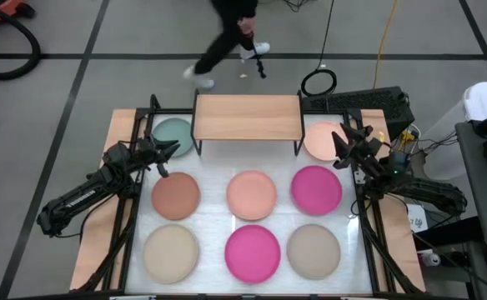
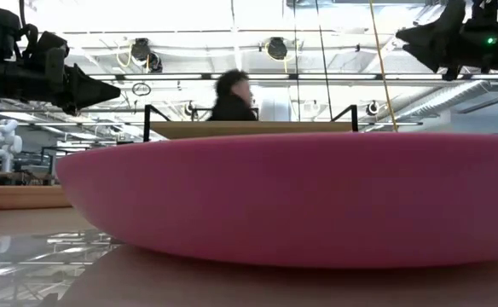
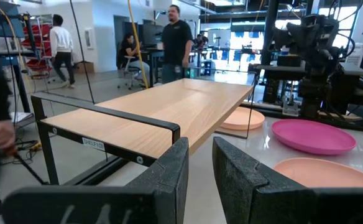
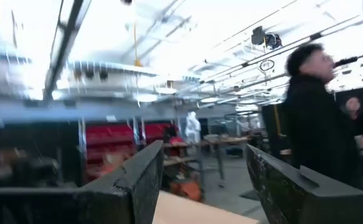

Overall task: Place and stack plates onto a shelf
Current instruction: Put the top pink plate on the shelf

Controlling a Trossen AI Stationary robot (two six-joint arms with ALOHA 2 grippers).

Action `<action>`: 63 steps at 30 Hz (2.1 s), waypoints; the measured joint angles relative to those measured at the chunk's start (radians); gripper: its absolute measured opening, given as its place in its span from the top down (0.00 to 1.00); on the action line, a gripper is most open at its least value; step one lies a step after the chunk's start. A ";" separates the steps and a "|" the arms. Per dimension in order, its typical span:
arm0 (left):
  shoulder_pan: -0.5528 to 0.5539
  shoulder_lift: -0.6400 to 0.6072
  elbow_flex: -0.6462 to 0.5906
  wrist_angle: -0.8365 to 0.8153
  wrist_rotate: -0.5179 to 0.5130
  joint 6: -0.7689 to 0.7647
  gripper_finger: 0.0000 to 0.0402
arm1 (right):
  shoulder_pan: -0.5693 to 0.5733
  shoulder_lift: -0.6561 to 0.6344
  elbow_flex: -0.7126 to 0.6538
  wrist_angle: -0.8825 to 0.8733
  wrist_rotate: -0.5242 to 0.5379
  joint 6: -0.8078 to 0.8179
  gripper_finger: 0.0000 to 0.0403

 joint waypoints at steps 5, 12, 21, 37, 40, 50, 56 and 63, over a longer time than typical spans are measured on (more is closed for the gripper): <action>0.000 0.000 0.000 0.000 0.000 0.000 0.81 | 0.000 0.020 0.074 -0.007 -0.020 -0.039 0.48; 0.000 0.000 0.000 0.004 0.000 0.000 0.81 | 0.000 0.163 0.294 -0.155 -0.108 -0.086 0.48; 0.000 0.000 0.000 0.006 0.000 0.000 0.81 | 0.000 0.413 0.382 -0.266 -0.109 -0.051 0.48; 0.000 0.000 0.000 0.006 0.000 0.000 0.81 | 0.000 0.605 0.384 -0.238 -0.107 -0.054 0.48; 0.000 0.000 0.000 0.006 0.000 0.000 0.81 | 0.000 0.605 0.384 -0.238 -0.107 -0.054 0.48; 0.000 0.000 0.000 0.006 0.000 0.000 0.81 | 0.000 0.608 0.385 -0.283 -0.137 -0.058 0.48; 0.000 0.000 0.000 0.006 0.000 0.000 0.81 | 0.033 0.652 0.526 -0.585 -0.235 -0.090 0.48; 0.000 0.000 0.000 0.006 0.000 0.000 0.81 | 0.079 0.755 0.683 -0.970 -0.237 -0.020 0.48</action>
